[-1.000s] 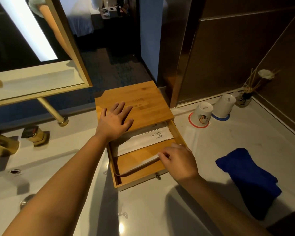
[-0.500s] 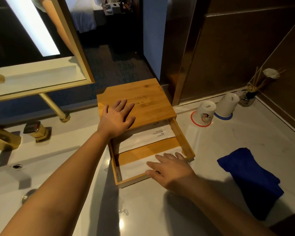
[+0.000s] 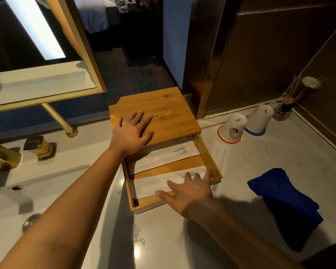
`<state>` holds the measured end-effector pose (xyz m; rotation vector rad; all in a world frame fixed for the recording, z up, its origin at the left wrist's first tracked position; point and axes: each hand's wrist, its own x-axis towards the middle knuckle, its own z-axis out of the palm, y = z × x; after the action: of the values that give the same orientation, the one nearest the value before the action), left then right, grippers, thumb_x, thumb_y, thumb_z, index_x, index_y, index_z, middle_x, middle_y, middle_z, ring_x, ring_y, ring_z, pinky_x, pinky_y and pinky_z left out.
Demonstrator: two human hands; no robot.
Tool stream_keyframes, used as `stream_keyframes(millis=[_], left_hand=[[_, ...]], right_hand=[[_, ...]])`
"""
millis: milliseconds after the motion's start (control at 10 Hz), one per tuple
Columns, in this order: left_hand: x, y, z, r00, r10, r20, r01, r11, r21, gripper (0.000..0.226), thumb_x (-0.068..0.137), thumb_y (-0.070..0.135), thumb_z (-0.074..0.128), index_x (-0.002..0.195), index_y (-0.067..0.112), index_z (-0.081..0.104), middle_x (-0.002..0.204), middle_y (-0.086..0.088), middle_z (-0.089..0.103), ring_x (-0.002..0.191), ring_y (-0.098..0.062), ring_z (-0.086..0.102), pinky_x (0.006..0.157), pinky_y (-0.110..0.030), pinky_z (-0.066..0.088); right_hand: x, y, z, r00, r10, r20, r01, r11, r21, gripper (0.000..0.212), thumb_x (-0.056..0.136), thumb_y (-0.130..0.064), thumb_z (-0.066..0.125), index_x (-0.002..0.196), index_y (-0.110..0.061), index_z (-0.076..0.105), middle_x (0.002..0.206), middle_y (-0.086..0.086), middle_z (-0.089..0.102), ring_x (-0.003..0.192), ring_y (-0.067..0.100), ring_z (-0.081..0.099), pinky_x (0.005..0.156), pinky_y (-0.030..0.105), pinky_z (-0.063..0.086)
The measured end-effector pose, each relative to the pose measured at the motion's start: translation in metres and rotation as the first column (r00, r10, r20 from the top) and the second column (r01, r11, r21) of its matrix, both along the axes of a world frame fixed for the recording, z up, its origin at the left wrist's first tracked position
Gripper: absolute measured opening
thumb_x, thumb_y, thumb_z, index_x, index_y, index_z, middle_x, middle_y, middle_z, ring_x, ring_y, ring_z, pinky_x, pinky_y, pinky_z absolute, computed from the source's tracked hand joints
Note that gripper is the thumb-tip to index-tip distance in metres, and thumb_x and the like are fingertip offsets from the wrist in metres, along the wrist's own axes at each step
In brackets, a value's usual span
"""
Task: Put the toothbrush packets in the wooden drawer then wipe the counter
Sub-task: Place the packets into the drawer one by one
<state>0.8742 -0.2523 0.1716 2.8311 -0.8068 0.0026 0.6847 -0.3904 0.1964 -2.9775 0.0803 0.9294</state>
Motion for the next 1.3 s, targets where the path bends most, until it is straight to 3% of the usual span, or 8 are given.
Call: stream_keyframes(millis=[200, 500, 600, 700, 800, 900, 1100, 1300], left_hand=[[0.000, 0.000, -0.001, 1.000, -0.003, -0.007, 0.003, 1.000, 0.003, 0.064, 0.086, 0.061, 0.019, 0.146, 0.037, 0.020, 0.159, 0.002, 0.015, 0.147, -0.021, 0.009, 0.116, -0.053, 0.003], [-0.002, -0.001, 0.001, 1.000, 0.002, -0.006, -0.002, 1.000, 0.009, 0.064, 0.086, 0.061, 0.019, 0.146, 0.037, 0.020, 0.159, 0.002, 0.015, 0.147, -0.021, 0.009, 0.116, -0.053, 0.003], [-0.002, -0.001, 0.001, 1.000, 0.000, -0.007, 0.001, 1.000, 0.010, 0.064, 0.086, 0.061, 0.019, 0.146, 0.037, 0.019, 0.159, 0.003, 0.014, 0.147, -0.020, 0.008, 0.116, -0.052, 0.002], [-0.001, -0.001, 0.001, 1.000, -0.004, -0.006, 0.004, 1.000, 0.010, 0.065, 0.086, 0.062, 0.018, 0.146, 0.037, 0.018, 0.159, 0.003, 0.013, 0.147, -0.020, 0.007, 0.116, -0.052, 0.002], [-0.001, 0.000, 0.002, 1.000, -0.007, 0.000, 0.007, 1.000, 0.013, 0.065, 0.086, 0.062, 0.019, 0.146, 0.037, 0.019, 0.159, 0.002, 0.014, 0.147, -0.021, 0.009, 0.116, -0.053, 0.004], [-0.002, -0.001, 0.003, 1.000, -0.004, -0.001, 0.004, 1.000, 0.018, 0.064, 0.087, 0.061, 0.020, 0.146, 0.037, 0.019, 0.159, 0.002, 0.015, 0.147, -0.021, 0.010, 0.116, -0.053, 0.006], [-0.002, -0.001, 0.003, 1.000, 0.014, -0.005, -0.014, 0.999, 0.045, 0.062, 0.088, 0.061, 0.020, 0.146, 0.037, 0.019, 0.159, 0.002, 0.015, 0.147, -0.020, 0.010, 0.116, -0.054, 0.007], [-0.001, -0.002, 0.004, 1.000, 0.017, -0.021, -0.016, 0.999, 0.051, 0.063, 0.088, 0.062, 0.020, 0.146, 0.038, 0.018, 0.159, 0.003, 0.015, 0.147, -0.019, 0.009, 0.116, -0.052, 0.006]], right_hand=[[0.009, -0.008, -0.003, 1.000, -0.013, -0.004, 0.014, 0.999, 0.033, 0.075, 0.075, -0.076, 0.002, 0.143, -0.044, 0.004, 0.157, 0.010, -0.006, 0.142, 0.039, -0.010, 0.104, 0.066, -0.014], [0.011, -0.012, -0.004, 1.000, -0.023, 0.011, 0.022, 0.997, 0.070, 0.071, 0.079, -0.074, 0.006, 0.143, -0.043, 0.004, 0.157, 0.009, -0.007, 0.143, 0.035, -0.012, 0.109, 0.060, -0.013], [0.002, -0.017, 0.005, 0.971, -0.118, 0.207, 0.067, 0.970, 0.234, 0.084, 0.072, -0.073, -0.006, 0.143, -0.036, 0.019, 0.157, 0.006, 0.013, 0.144, 0.027, 0.007, 0.114, 0.052, 0.002], [-0.024, -0.044, 0.011, 0.767, -0.166, 0.620, -0.040, 0.952, 0.304, 0.065, 0.093, -0.055, 0.016, 0.118, -0.013, 0.060, 0.120, 0.011, 0.064, 0.110, 0.024, 0.060, 0.093, 0.041, 0.051], [-0.046, -0.093, 0.000, 0.626, -0.323, 0.709, 0.115, 0.938, 0.326, 0.035, 0.094, -0.024, 0.040, 0.097, -0.006, 0.069, 0.097, 0.010, 0.071, 0.088, 0.021, 0.067, 0.076, 0.029, 0.055], [-0.052, -0.134, -0.015, 0.687, -0.440, 0.578, 0.285, 0.895, 0.343, 0.030, 0.088, -0.011, 0.052, 0.117, -0.012, 0.061, 0.125, 0.007, 0.061, 0.117, 0.021, 0.052, 0.096, 0.029, 0.039], [-0.014, -0.160, -0.045, 0.939, 0.123, 0.321, -0.142, 0.989, 0.037, 0.060, 0.092, -0.015, 0.047, 0.145, -0.027, 0.020, 0.158, -0.002, 0.009, 0.145, 0.019, 0.004, 0.117, 0.040, 0.008], [-0.008, -0.174, -0.052, 0.948, 0.183, 0.262, -0.221, 0.967, 0.124, 0.049, 0.093, -0.020, 0.042, 0.141, -0.024, 0.034, 0.156, -0.003, 0.018, 0.144, 0.017, 0.010, 0.118, 0.037, 0.017]])
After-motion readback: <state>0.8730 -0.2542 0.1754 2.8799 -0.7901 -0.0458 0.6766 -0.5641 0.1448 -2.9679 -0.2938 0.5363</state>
